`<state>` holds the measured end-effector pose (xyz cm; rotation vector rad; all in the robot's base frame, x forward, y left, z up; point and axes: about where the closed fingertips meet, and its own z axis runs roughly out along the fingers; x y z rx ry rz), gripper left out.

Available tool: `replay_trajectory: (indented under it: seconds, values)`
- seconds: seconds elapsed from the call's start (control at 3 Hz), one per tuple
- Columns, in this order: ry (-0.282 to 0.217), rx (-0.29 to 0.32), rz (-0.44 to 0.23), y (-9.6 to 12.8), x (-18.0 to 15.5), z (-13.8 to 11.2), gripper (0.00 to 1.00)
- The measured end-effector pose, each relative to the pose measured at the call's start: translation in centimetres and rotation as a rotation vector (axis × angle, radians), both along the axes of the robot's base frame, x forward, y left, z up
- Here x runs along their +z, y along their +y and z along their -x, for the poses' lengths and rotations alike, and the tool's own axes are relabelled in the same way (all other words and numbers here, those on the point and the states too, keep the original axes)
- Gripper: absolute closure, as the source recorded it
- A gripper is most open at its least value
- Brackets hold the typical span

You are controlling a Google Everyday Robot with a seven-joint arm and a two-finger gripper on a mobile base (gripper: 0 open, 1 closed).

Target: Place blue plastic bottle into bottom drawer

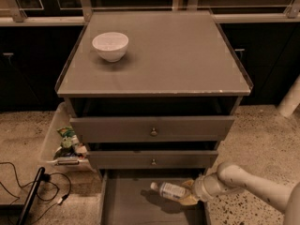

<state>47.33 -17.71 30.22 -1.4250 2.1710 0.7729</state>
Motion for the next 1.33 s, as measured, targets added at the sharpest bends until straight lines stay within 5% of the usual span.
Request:
replay_trajectory:
  seconds: [0.67, 1.33]
  values:
    - [0.01, -0.02, -0.001, 0.2, -1.5, 0.4, 1.0]
    - [-0.093, -0.065, -0.083, 0.7, -9.5, -2.5, 1.0]
